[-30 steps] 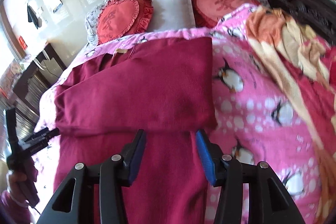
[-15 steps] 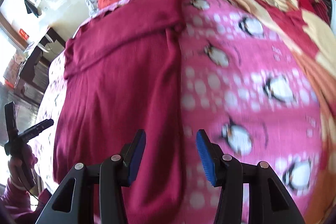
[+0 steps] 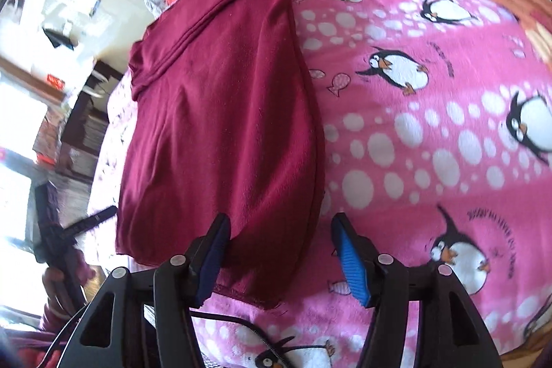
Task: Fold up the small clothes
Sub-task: 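Grasp the shirt hem with the right tool and start lifting it, then grasp the hem with the left tool beside the right tool, lift together, then fold the hem up toward the collar with both tools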
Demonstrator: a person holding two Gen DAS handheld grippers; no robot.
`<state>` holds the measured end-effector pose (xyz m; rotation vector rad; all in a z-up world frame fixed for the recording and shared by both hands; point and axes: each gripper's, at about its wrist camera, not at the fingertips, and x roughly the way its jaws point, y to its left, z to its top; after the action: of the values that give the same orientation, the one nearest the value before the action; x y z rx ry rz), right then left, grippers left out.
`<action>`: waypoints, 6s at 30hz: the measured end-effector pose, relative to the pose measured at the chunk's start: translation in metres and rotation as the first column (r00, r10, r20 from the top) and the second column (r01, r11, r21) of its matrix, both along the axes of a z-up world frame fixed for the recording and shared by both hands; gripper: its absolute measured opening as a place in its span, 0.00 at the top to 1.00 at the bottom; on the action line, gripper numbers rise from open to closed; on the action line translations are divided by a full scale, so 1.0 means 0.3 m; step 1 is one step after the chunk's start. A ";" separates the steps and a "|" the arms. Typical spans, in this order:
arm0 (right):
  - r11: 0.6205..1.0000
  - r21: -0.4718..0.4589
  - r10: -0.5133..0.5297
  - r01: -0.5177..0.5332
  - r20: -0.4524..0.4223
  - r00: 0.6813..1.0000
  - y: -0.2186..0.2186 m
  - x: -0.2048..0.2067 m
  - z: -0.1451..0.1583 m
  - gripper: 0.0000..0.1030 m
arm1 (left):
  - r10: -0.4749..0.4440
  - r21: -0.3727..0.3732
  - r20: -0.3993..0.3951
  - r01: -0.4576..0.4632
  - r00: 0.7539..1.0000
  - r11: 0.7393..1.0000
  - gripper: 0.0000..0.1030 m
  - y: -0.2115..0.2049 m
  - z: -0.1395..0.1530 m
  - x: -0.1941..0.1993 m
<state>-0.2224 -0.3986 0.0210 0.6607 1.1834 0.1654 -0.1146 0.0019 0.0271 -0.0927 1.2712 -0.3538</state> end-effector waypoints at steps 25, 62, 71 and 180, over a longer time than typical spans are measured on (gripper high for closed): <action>0.988 0.040 0.147 -0.149 0.053 0.988 0.041 0.002 0.007 0.71 | -0.049 -0.010 -0.069 0.048 0.996 0.999 0.28 -0.063 -0.037 -0.047; 0.966 0.177 0.140 -0.190 0.261 0.955 0.020 0.071 0.122 0.87 | -0.057 -0.043 0.045 0.059 0.997 0.997 0.94 -0.107 0.095 0.047; 0.976 0.113 0.137 -0.186 0.349 0.927 0.006 0.243 0.238 0.88 | -0.015 -0.089 0.167 0.030 0.986 0.996 0.94 -0.113 0.206 0.198; 0.968 -0.238 0.001 0.081 0.328 0.945 -0.167 1.307 0.146 0.64 | 0.214 -0.047 0.258 -0.209 0.942 0.977 0.18 -0.221 0.187 1.208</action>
<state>0.1697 -0.4488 0.0648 0.4162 0.8524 0.0850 0.2477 -0.0646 0.0833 -0.1909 0.9844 -0.1848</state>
